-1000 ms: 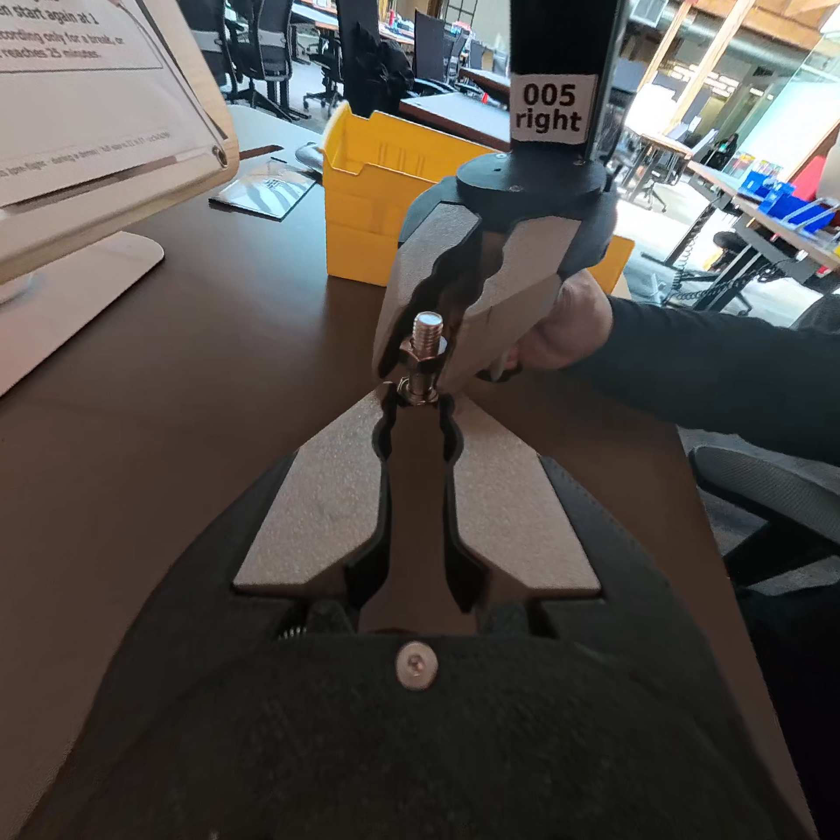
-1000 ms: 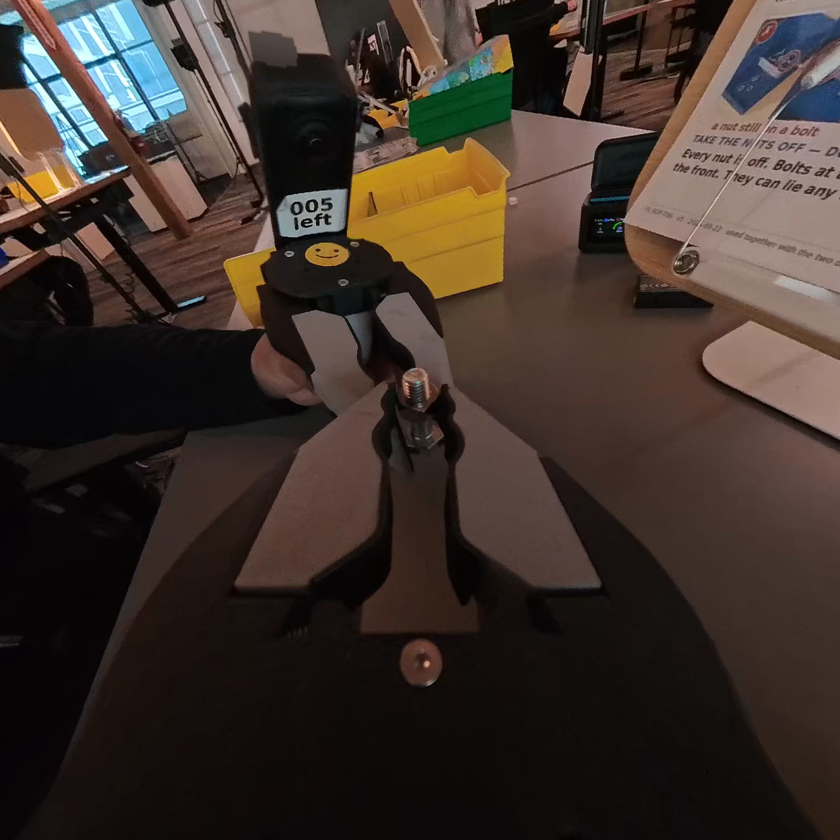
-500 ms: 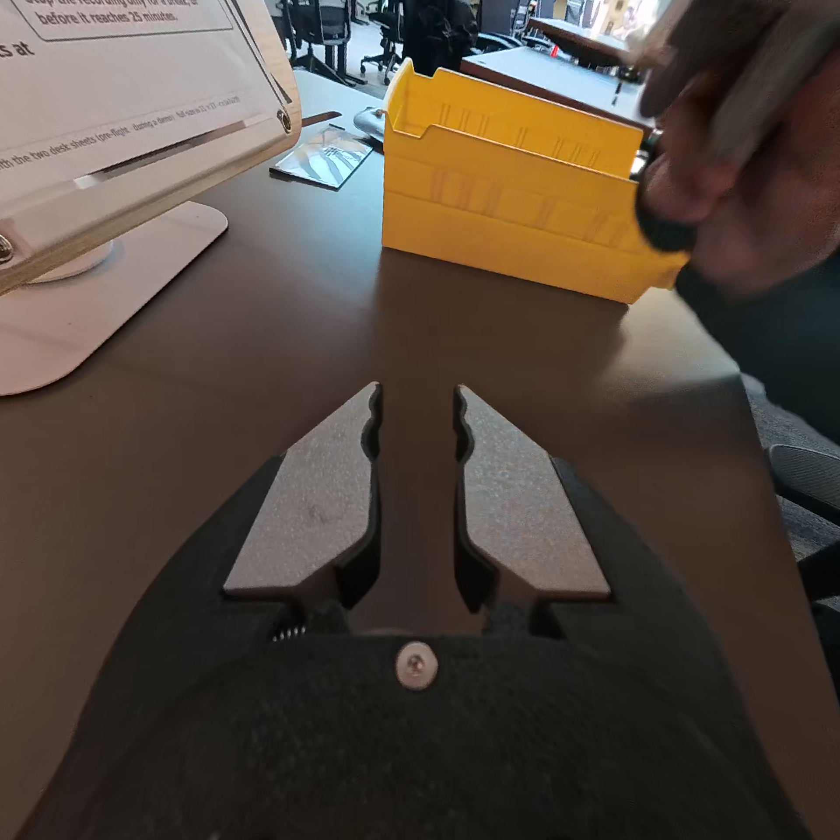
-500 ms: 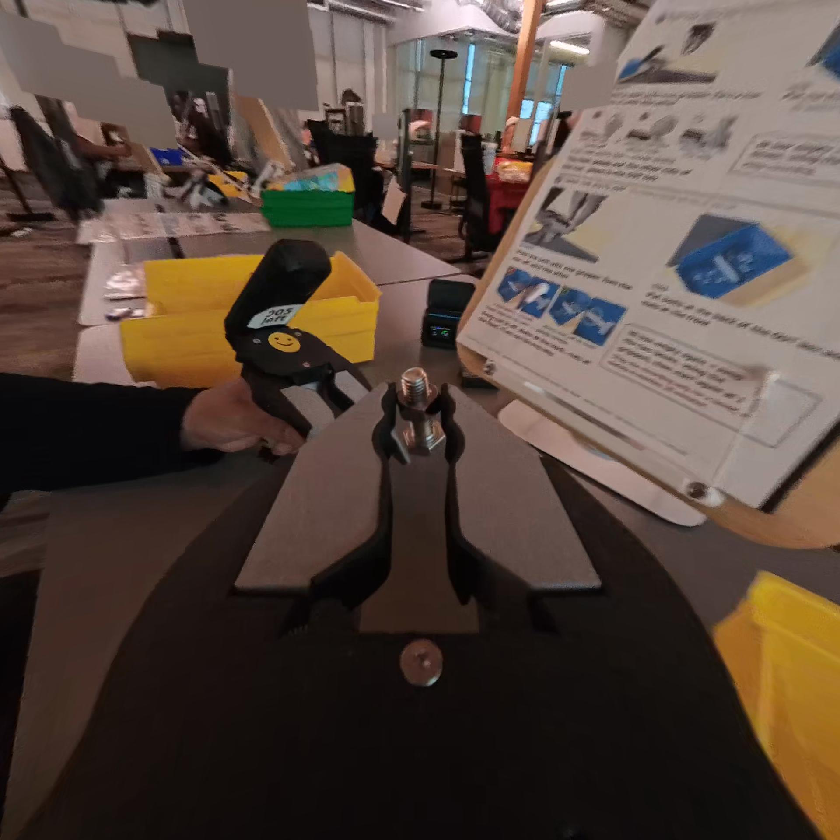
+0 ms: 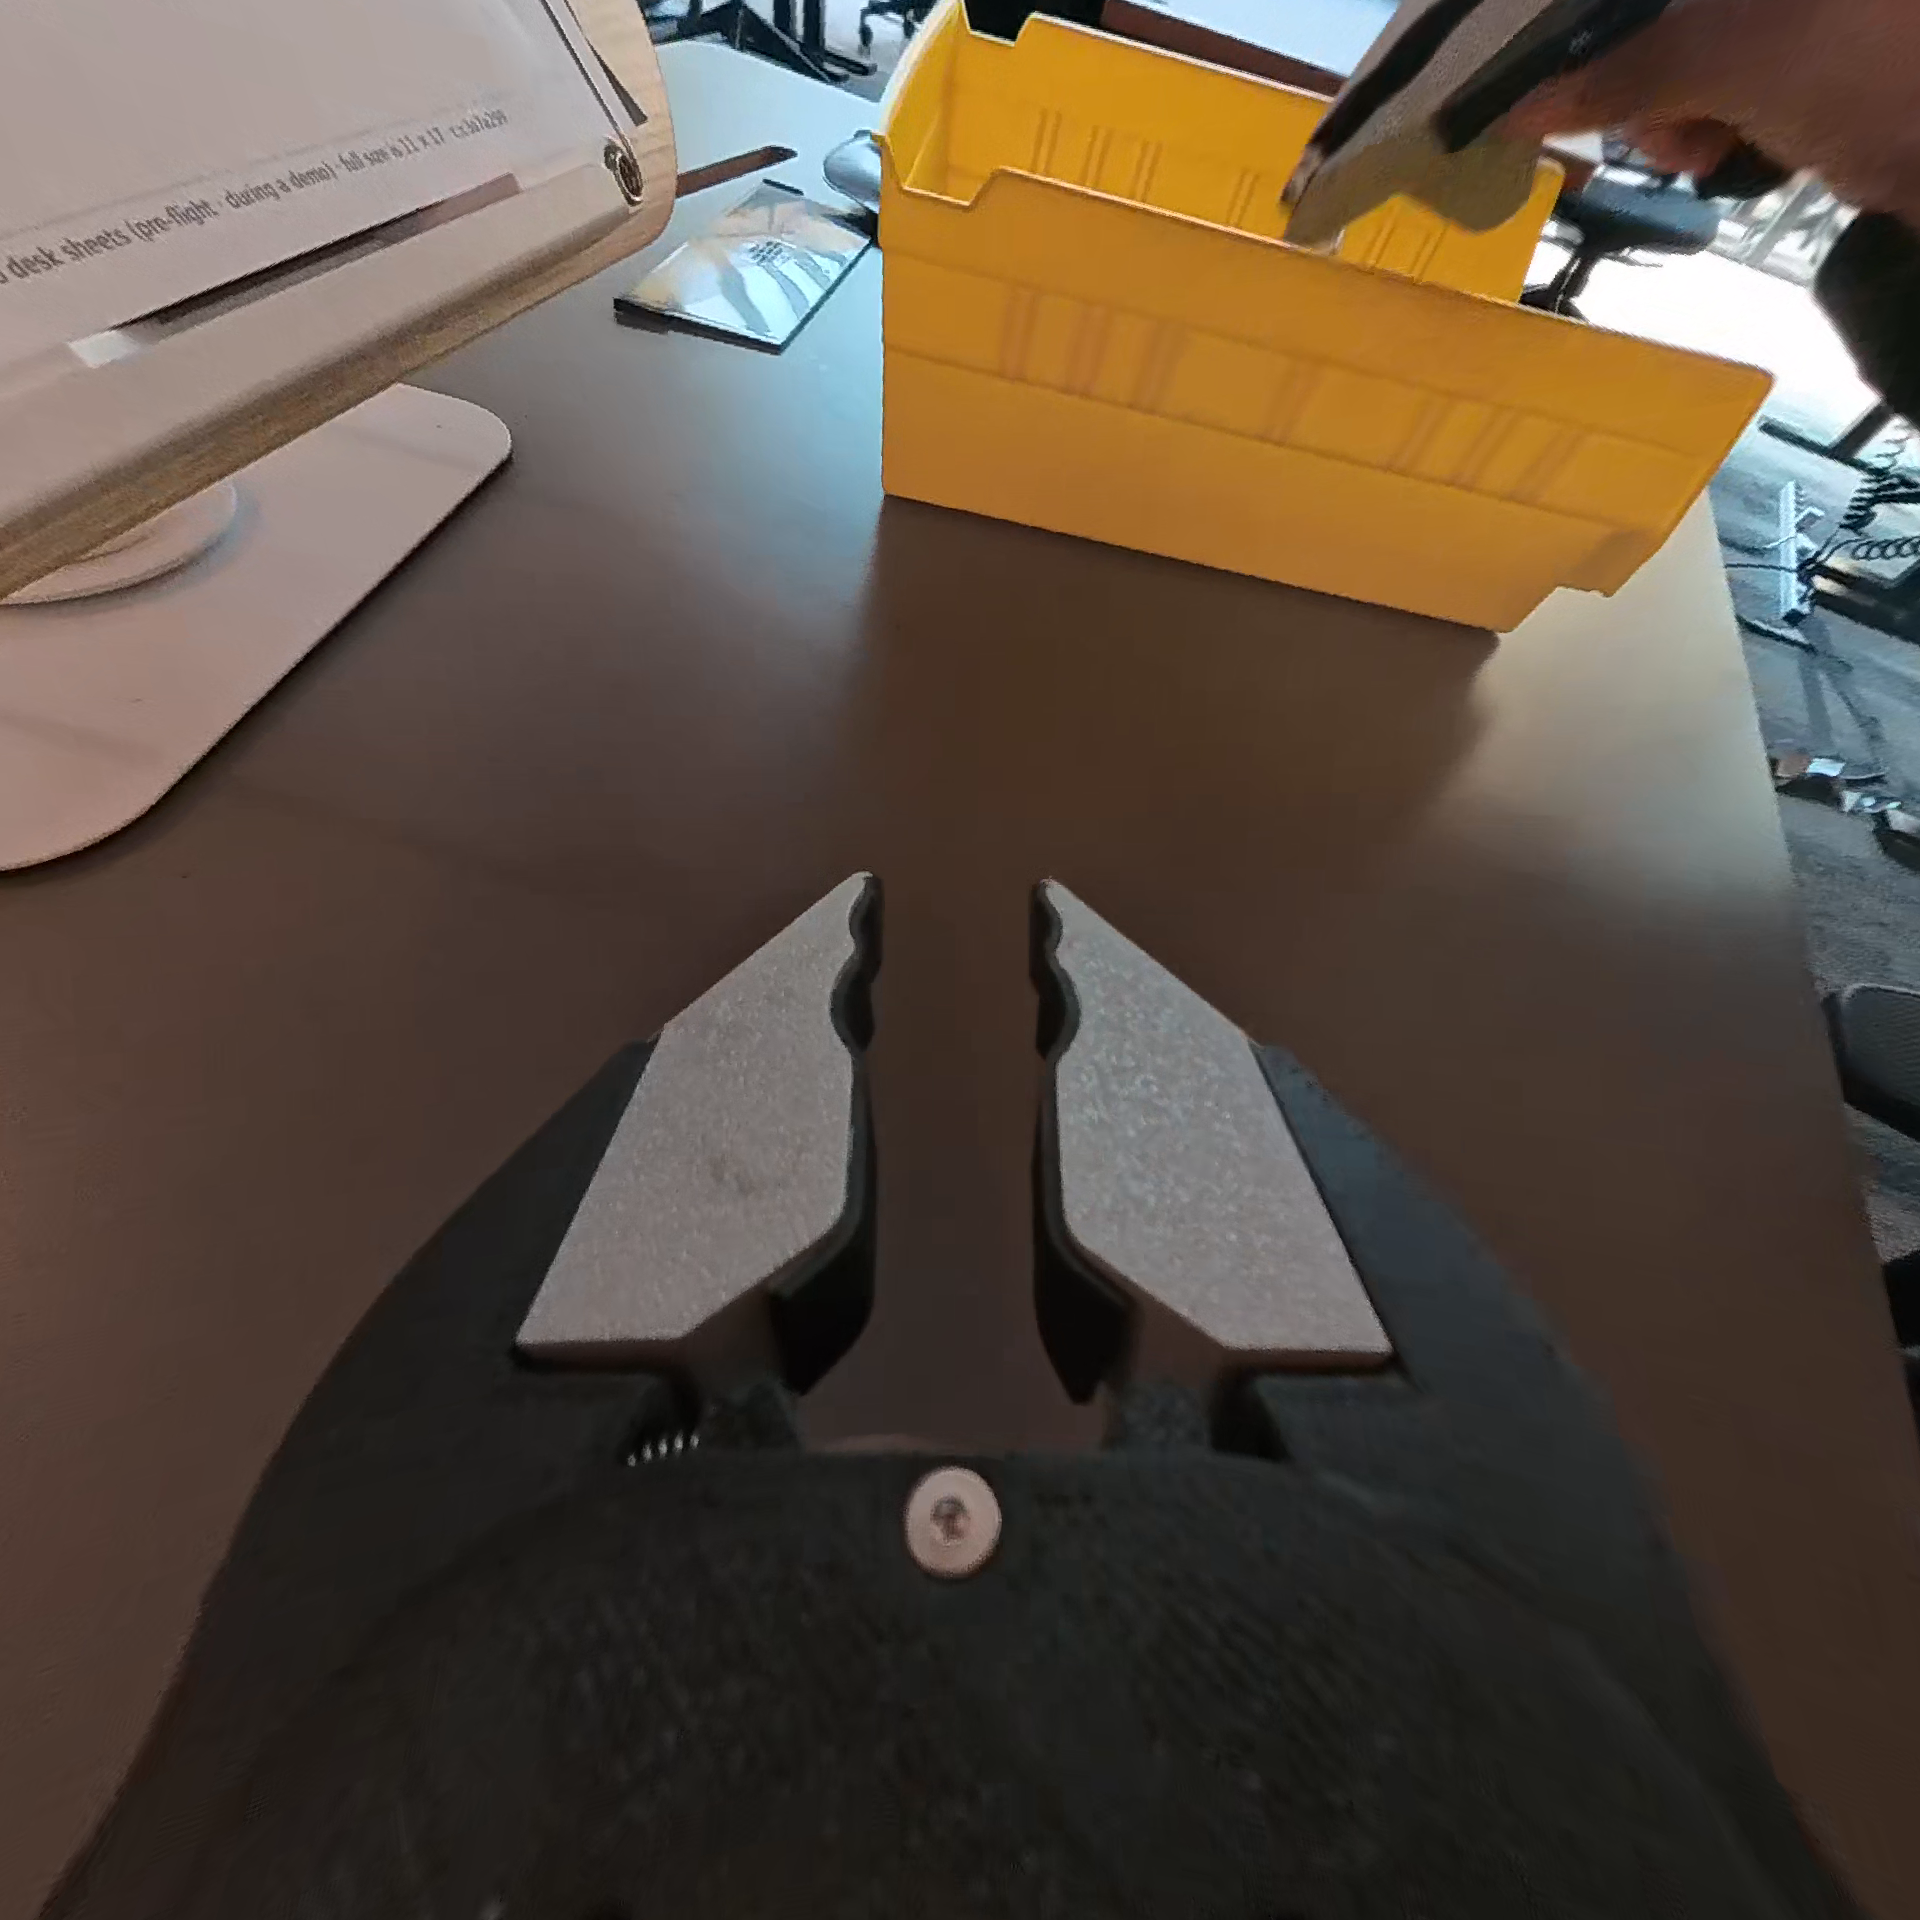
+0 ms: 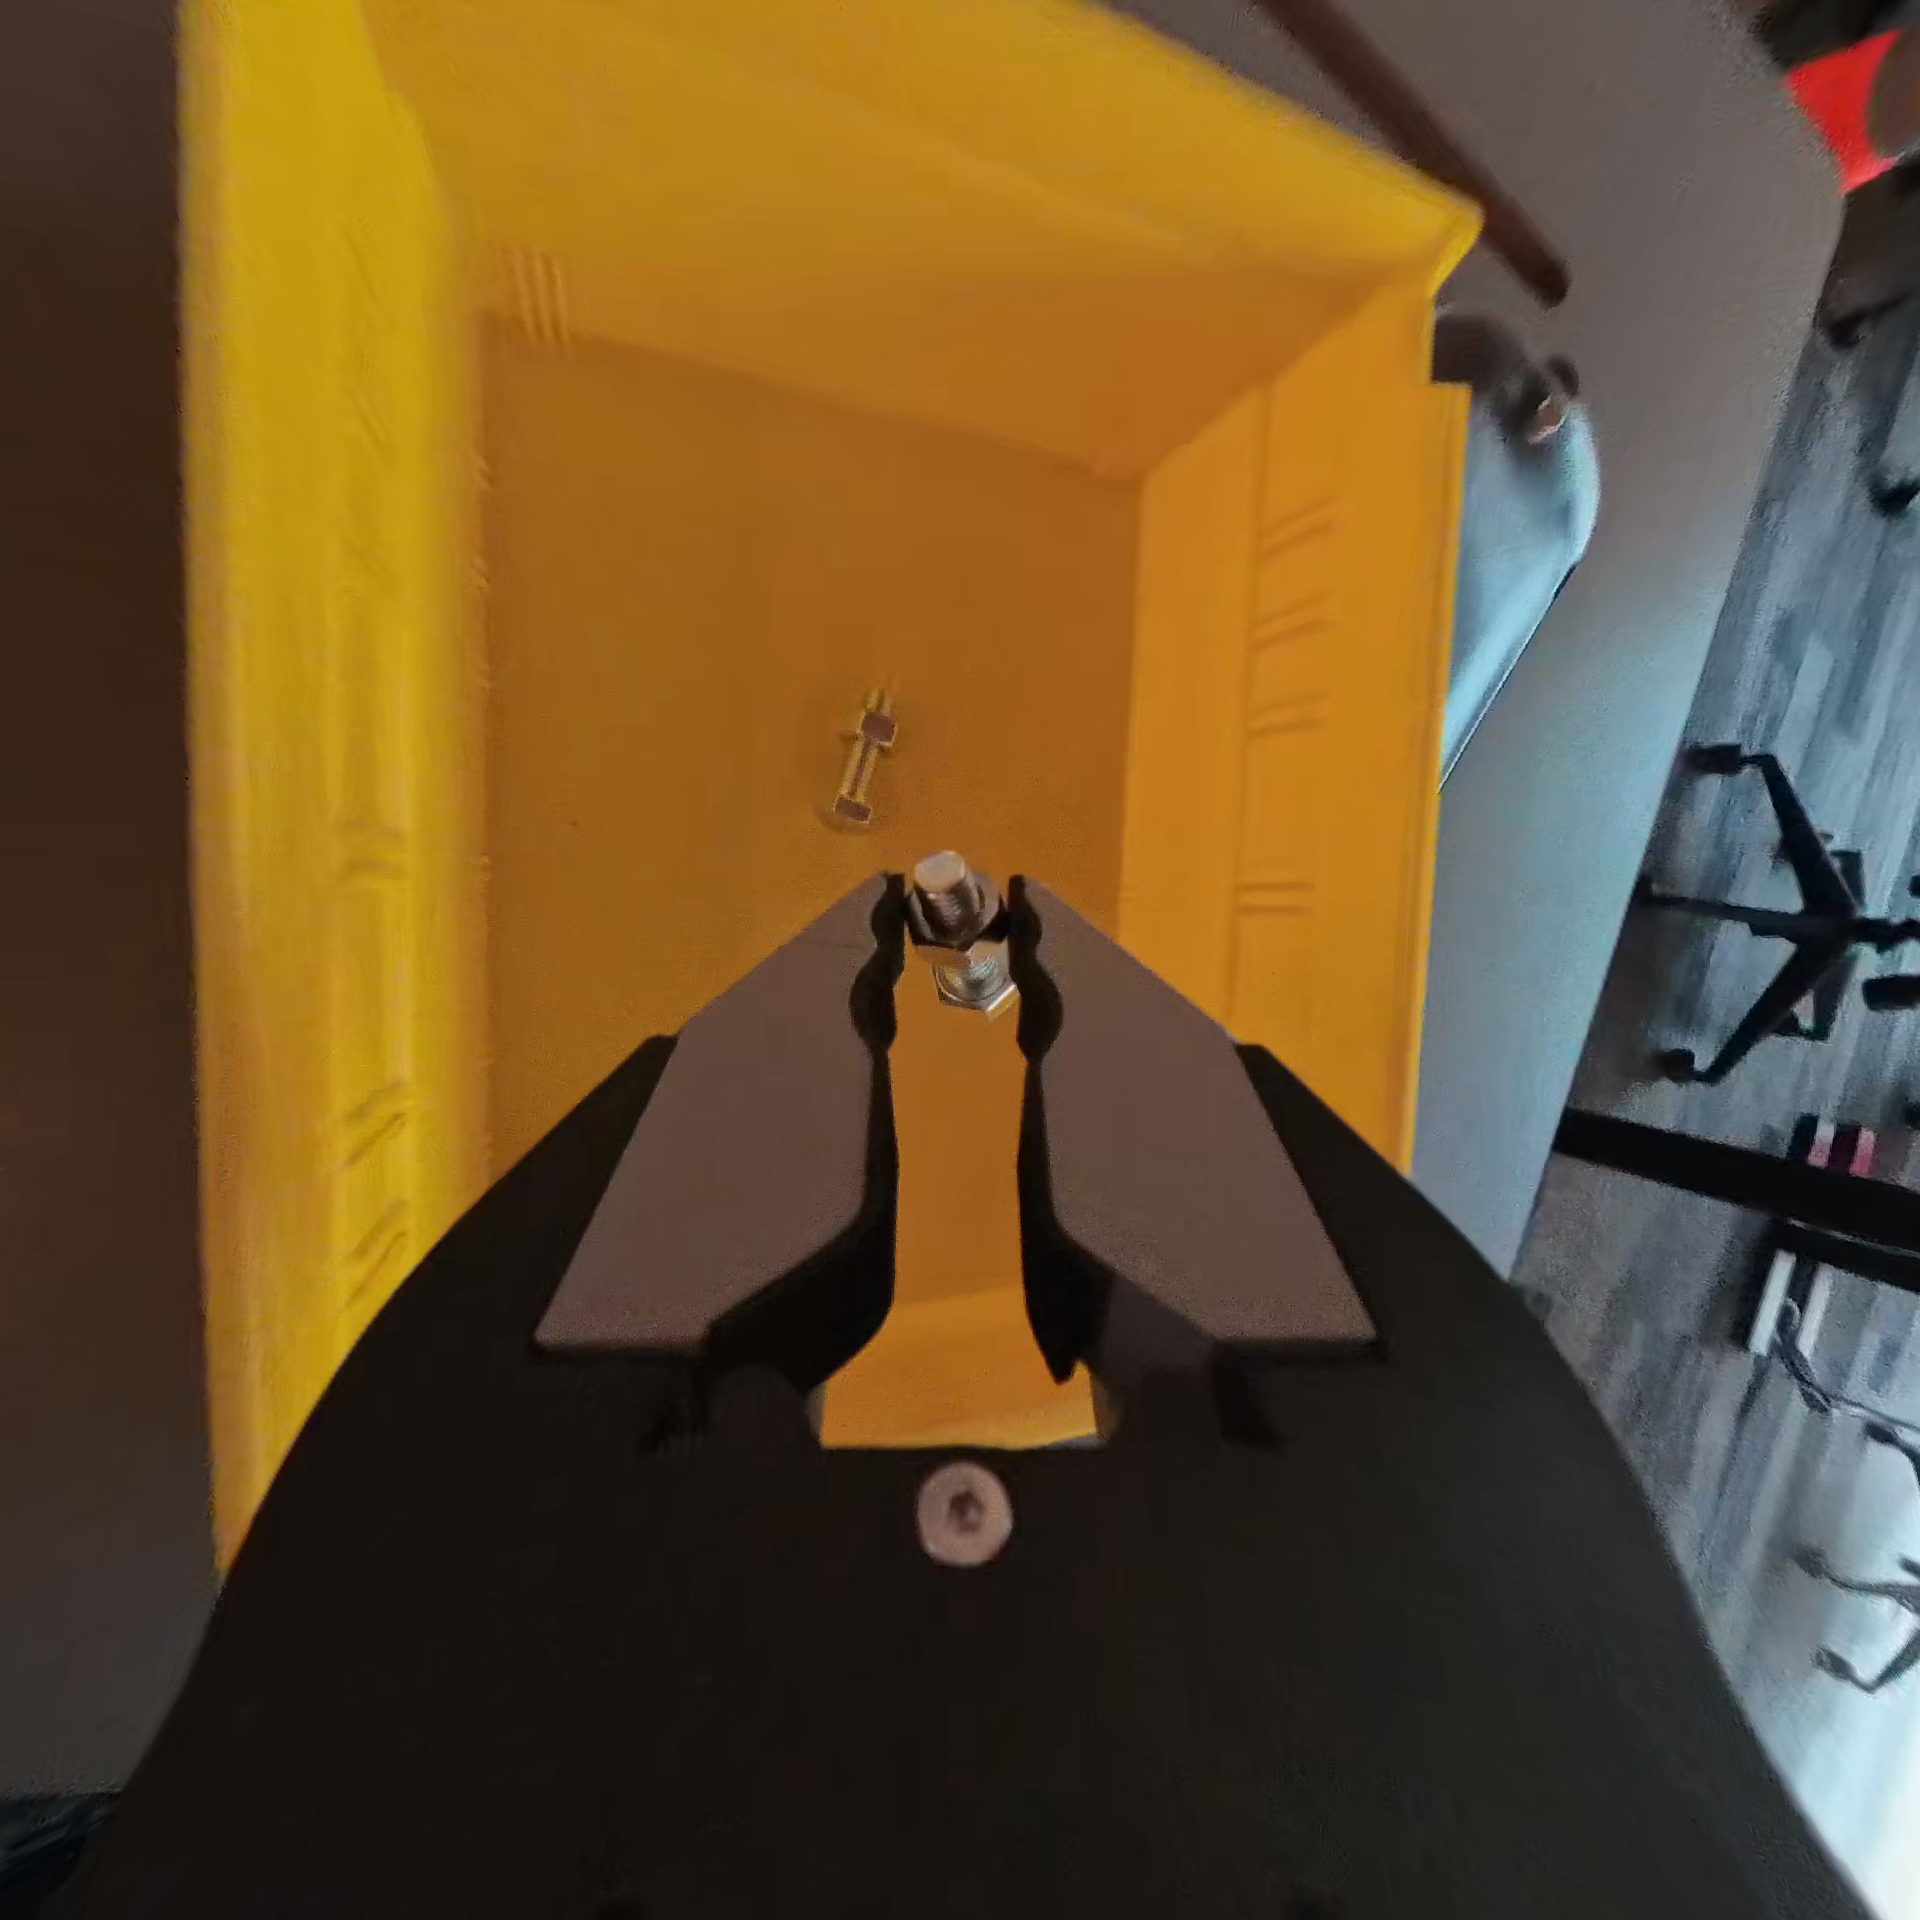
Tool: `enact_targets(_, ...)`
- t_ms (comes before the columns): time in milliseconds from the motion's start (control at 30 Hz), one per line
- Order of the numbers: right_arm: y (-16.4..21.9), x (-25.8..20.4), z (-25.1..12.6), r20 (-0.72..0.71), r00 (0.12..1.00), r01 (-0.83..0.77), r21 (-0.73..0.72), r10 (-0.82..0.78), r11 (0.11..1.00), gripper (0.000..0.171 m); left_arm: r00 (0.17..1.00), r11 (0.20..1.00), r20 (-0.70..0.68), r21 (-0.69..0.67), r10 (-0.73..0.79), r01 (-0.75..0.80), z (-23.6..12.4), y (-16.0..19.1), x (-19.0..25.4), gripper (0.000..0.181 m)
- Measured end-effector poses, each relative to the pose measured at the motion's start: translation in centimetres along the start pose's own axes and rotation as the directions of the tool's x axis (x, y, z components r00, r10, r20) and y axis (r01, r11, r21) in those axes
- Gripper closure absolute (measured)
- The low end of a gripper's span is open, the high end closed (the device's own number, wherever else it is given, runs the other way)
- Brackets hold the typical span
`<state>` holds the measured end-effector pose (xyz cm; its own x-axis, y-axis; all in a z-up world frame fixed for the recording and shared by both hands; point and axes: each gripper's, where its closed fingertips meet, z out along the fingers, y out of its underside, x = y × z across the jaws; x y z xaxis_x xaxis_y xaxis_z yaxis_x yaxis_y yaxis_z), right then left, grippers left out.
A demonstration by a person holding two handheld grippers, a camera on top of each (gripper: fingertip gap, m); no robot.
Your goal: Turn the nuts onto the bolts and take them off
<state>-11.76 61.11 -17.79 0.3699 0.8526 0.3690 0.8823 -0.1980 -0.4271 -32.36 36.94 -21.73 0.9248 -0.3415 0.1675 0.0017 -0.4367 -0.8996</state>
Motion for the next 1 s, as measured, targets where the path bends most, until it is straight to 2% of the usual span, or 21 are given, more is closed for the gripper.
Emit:
enact_targets(100, 1.2, -0.8, 4.1, 0.021, 1.000, 0.000, -0.120, 0.002, 0.993, 0.155, 1.000, 1.000, -0.002, -0.001, -0.007, 0.007, -0.1, 0.0, -0.1, 0.155)
enact_targets(200, 1.0, -1.6, 5.8, 0.048, 0.998, -0.025, -0.161, 0.033, 0.987, 0.155, 1.000, 1.000, -0.006, 0.007, -0.019, 0.019, -0.3, 0.0, -0.2, 0.154)
enact_targets(300, -2.2, -0.2, 3.6, -0.015, 0.998, -0.056, -0.024, 0.056, 0.998, 0.150, 0.999, 0.999, -0.009, 0.003, -0.033, 0.033, -0.2, 0.1, -0.3, 0.153)
enact_targets(400, -6.0, -0.2, -0.6, 0.034, 0.993, -0.113, 0.153, 0.109, 0.982, 0.135, 0.999, 0.999, -0.010, 0.001, -0.036, 0.036, -0.1, 0.1, -0.2, 0.153)
enact_targets(467, -9.1, -2.7, -4.1, 0.169, 0.979, -0.166, 0.310, 0.118, 0.936, 0.126, 0.999, 0.999, -0.011, 0.004, -0.040, 0.040, -0.1, 0.0, -0.3, 0.153)
enact_targets(500, -10.9, -5.0, -6.1, 0.294, 0.950, -0.217, 0.392, 0.102, 0.894, 0.125, 0.999, 0.999, -0.011, 0.005, -0.044, 0.044, -0.1, 0.0, -0.3, 0.153)
enact_targets(567, -13.9, -10.3, -10.7, 0.567, 0.824, -0.356, 0.513, 0.003, 0.781, 0.126, 0.998, 0.998, -0.014, 0.008, -0.054, 0.054, -0.2, 0.0, -0.4, 0.153)
enact_targets(633, -15.4, -14.6, -13.7, 0.705, 0.702, -0.447, 0.549, -0.104, 0.706, 0.129, 0.998, 0.998, -0.018, 0.010, -0.065, 0.066, -0.2, 0.0, -0.5, 0.153)
enact_targets(667, -15.8, -16.3, -14.0, 0.729, 0.671, -0.461, 0.556, -0.138, 0.692, 0.129, 0.997, 0.997, -0.019, 0.011, -0.071, 0.071, -0.2, 0.0, -0.5, 0.153)
enact_targets(733, -16.3, -19.4, -12.7, 0.733, 0.657, -0.441, 0.564, -0.177, 0.698, 0.128, 0.997, 0.997, -0.021, 0.013, -0.075, 0.075, -0.2, -0.1, -0.5, 0.153)
enact_targets(900, -16.8, -25.3, -6.0, 0.675, 0.703, -0.329, 0.587, -0.223, 0.739, 0.134, 0.997, 0.997, -0.031, -0.001, -0.074, 0.074, -0.1, 0.1, -0.4, 0.153)
enact_targets(1000, -17.2, -26.9, -2.7, 0.607, 0.757, -0.287, 0.642, -0.242, 0.711, 0.148, 0.996, 0.997, -0.040, -0.005, -0.077, 0.077, 0.0, 0.1, -0.3, 0.153)
